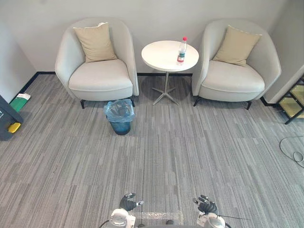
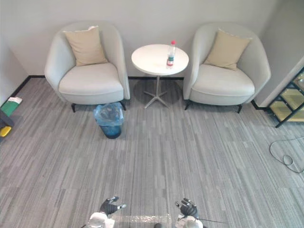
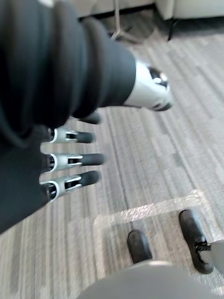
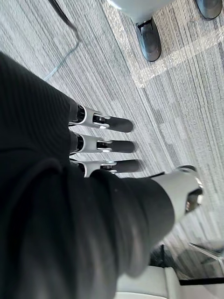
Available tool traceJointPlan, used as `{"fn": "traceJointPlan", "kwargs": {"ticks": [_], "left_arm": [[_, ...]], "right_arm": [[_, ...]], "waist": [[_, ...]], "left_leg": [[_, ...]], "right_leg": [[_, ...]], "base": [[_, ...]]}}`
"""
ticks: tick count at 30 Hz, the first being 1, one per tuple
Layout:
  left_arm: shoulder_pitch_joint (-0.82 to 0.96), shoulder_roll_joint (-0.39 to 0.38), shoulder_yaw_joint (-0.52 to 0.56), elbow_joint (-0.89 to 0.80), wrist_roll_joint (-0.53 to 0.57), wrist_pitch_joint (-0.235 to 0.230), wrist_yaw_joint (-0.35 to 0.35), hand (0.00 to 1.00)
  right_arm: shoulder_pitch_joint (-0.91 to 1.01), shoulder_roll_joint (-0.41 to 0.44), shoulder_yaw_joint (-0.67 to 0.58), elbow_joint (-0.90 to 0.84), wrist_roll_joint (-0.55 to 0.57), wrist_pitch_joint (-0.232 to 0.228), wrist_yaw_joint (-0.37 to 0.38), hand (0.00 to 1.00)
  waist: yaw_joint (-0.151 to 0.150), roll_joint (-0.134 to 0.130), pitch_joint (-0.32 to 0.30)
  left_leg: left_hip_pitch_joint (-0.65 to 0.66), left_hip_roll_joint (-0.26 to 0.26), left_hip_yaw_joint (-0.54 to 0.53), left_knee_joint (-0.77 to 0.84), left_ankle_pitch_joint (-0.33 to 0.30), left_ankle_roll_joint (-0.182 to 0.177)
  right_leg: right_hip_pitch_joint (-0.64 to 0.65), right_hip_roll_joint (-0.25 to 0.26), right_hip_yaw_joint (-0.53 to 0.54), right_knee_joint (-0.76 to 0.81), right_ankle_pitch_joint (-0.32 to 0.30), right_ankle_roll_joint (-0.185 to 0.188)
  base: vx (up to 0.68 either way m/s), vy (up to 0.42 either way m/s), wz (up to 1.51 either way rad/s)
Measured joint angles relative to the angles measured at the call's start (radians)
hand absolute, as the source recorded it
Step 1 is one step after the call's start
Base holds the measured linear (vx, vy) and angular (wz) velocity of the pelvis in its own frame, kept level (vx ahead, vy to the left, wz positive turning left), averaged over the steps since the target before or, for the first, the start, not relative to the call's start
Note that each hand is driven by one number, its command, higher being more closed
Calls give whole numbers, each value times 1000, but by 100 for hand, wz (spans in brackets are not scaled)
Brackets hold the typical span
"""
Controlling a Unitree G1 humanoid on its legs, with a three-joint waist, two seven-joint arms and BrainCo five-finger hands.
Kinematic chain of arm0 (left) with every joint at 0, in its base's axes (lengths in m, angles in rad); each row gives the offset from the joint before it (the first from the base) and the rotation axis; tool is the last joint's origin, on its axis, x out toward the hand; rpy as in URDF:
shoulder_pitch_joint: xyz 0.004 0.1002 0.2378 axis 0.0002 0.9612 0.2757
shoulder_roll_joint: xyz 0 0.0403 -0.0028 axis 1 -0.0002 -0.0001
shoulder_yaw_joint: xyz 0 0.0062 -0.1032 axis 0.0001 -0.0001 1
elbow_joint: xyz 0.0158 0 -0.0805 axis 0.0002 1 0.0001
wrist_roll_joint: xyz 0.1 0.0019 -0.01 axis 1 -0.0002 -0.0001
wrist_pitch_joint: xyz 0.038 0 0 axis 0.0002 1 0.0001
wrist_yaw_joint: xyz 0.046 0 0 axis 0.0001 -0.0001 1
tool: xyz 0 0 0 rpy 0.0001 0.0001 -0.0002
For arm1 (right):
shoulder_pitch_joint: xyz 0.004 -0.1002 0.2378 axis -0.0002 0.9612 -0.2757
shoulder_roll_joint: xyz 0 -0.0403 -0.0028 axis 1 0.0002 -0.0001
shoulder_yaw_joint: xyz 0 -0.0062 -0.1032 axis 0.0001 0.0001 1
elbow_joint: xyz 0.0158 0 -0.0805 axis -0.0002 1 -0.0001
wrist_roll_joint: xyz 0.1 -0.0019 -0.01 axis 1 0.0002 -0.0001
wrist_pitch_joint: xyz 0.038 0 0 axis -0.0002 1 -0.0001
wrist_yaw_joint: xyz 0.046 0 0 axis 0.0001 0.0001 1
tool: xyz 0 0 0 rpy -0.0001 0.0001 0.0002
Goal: Gather rubbish on tea table into small bin, then transfer packed bag to large trash can.
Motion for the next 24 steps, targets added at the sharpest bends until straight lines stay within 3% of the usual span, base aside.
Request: {"fn": "traceJointPlan", "kwargs": {"ticks": [10,12,24], "left_arm": [[-17,-6,135,56,6,14,0,0],[-14,-3,211,74,6,20,-1,0],[-10,-2,208,74,10,21,-2,0]], "right_arm": [[-15,-16,-76,93,0,31,0,0],[-15,-17,-116,99,1,41,2,0],[-16,-17,-131,107,28,42,7,0]], "waist": [[0,3,3],[0,7,11],[0,9,15]], "left_leg": [[5,0,9,-5,0,0],[11,-1,7,-14,0,0],[4,-2,5,-17,0,0]], "right_leg": [[0,0,8,0,0,0],[2,0,5,1,-5,7],[-6,0,1,1,-7,9]], "base": [[-16,-16,-2],[-41,-75,2],[0,0,0]]}}
